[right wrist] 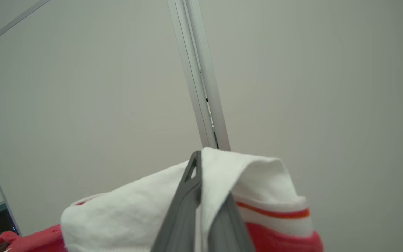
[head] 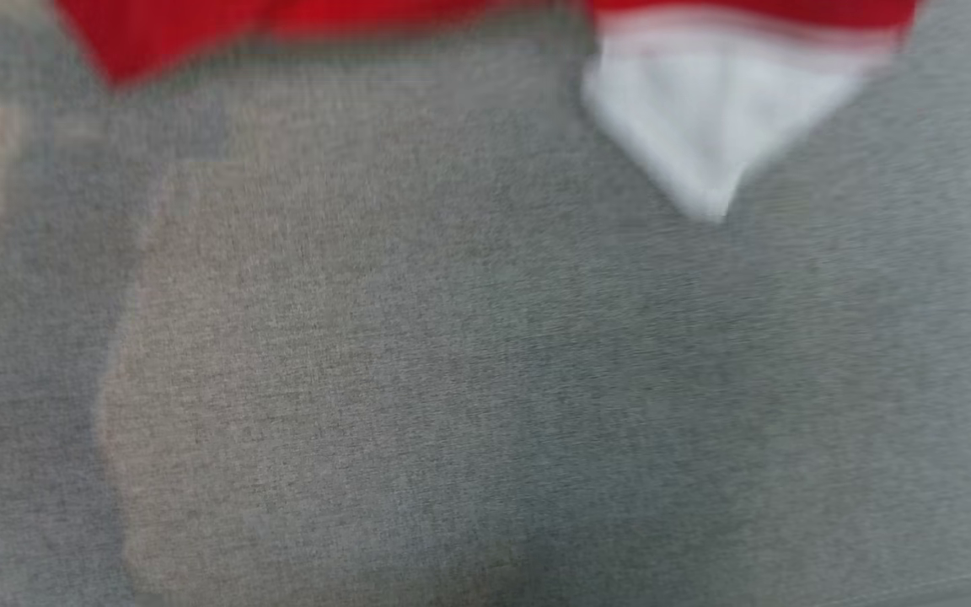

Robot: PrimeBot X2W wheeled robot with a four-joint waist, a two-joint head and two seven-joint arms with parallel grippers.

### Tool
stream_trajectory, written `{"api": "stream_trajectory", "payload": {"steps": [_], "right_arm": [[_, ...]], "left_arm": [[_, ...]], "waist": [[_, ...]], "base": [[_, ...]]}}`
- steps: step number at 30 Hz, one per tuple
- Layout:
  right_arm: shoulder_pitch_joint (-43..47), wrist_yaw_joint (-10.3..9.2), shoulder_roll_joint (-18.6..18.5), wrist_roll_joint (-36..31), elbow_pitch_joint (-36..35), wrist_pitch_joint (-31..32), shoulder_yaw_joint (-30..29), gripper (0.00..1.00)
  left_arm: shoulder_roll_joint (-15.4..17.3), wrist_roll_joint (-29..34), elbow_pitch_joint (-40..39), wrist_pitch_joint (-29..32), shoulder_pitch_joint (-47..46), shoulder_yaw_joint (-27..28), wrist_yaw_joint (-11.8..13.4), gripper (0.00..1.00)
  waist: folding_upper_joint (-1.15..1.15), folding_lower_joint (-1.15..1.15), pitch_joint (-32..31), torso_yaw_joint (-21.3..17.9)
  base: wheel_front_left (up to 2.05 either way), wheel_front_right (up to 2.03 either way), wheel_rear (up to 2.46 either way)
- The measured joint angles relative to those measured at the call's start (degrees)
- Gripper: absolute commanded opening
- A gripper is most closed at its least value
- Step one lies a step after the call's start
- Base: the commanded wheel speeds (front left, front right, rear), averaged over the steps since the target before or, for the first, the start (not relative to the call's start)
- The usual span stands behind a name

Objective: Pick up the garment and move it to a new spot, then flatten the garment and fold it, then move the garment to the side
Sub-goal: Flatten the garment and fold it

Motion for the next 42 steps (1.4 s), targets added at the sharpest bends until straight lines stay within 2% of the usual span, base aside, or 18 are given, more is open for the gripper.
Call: {"api": "stream_trajectory", "payload": {"steps": [4, 7, 8, 12, 16, 18, 20, 24, 26, 30, 35, 39, 42], "right_arm": [[-12.3, 0.0, 2.5, -6.6, 12.9, -9.0, -3.3, 0.0], [-18.1, 0.05, 3.1, -8.5, 20.1, -15.9, -4.1, 0.0], [-18.1, 0.05, 3.1, -8.5, 20.1, -15.9, -4.1, 0.0], [-20.7, 0.05, 3.0, -4.3, 28.2, -20.9, -0.8, 0.0], [-17.2, 0.05, 3.1, -2.2, 32.3, -24.5, 1.9, 0.0], [-12.7, 0.05, 3.1, -1.6, 33.3, -26.4, 3.6, 0.0], [-2.5, 0.04, 3.2, 1.1, 33.5, -29.0, 7.0, 0.0], [10.0, 0.04, 1.3, 5.3, 30.0, -30.9, 11.9, 0.0], [16.5, 0.04, -0.4, 7.4, 27.5, -31.7, 14.0, 0.0], [28.8, 0.04, -2.8, 11.3, 21.7, -33.2, 16.0, 0.0], [43.6, 0.05, -5.7, 14.4, 16.3, -33.9, 17.3, 0.0], [54.1, 0.05, -7.1, 15.4, 12.3, -33.9, 16.8, 0.0], [62.1, 0.05, -7.0, 15.1, 9.5, -33.8, 16.0, 0.0]], "left_arm": [[-4.0, 4.0, 15.0, -8.2, -12.6, -2.1, -0.6, 0.0], [-5.8, 7.4, 23.2, -14.9, -18.8, -4.0, -0.7, 0.0], [-5.8, 7.4, 23.2, -14.9, -18.8, -4.0, -0.7, 0.0], [-7.0, 9.0, 30.6, -21.1, -23.3, -6.5, -1.5, 0.0], [-7.7, 7.5, 36.2, -24.9, -22.7, -8.9, -1.9, 0.0], [-7.7, 6.4, 38.1, -27.4, -20.4, -10.9, -2.0, 0.0], [-7.9, 3.0, 39.1, -30.6, -12.4, -16.3, -2.0, 0.0], [-5.2, -1.2, 36.6, -33.4, -1.8, -23.7, -2.1, 0.0], [-3.6, -3.5, 34.9, -34.8, 3.0, -25.5, -2.1, 0.0], [-1.7, -6.3, 31.7, -37.2, 13.8, -26.7, -2.1, 0.0], [-2.1, -9.4, 28.1, -38.2, 28.2, -26.4, -1.2, 0.0], [-2.7, -11.8, 22.9, -38.3, 39.1, -25.6, 1.6, 0.0], [-2.2, -13.0, 17.9, -38.4, 46.6, -25.0, 5.1, 0.0]], "waist": [[0.0, 0.0, 4.4, 1.4], [0.0, 0.0, 6.5, 2.5], [0.0, 0.0, 6.5, 2.5], [0.0, 0.0, 8.9, 3.4], [0.0, 0.0, 11.8, 3.5], [0.0, 0.0, 13.2, 3.7], [0.0, 0.01, 13.4, 3.9], [0.0, 0.01, 10.8, 3.8], [0.0, 0.0, 9.0, 3.6], [0.0, 0.0, 4.3, 3.3], [0.0, 0.0, -3.3, 2.9], [0.0, 0.0, -9.7, 2.6], [0.0, 0.0, -14.2, 2.3]], "base": [[0.0, 0.0, 0.0], [0.0, 0.0, 0.0], [0.0, 0.0, 0.0], [0.0, 0.0, 0.0], [0.0, 0.0, 0.0], [0.0, 0.0, 0.0], [0.0, 0.0, 0.0], [0.0, 0.0, 0.0], [0.0, 0.0, 0.0], [0.0, 0.0, 0.0], [0.0, 0.0, 0.0], [0.0, 0.0, 0.0], [0.0, 0.0, 0.0]]}}
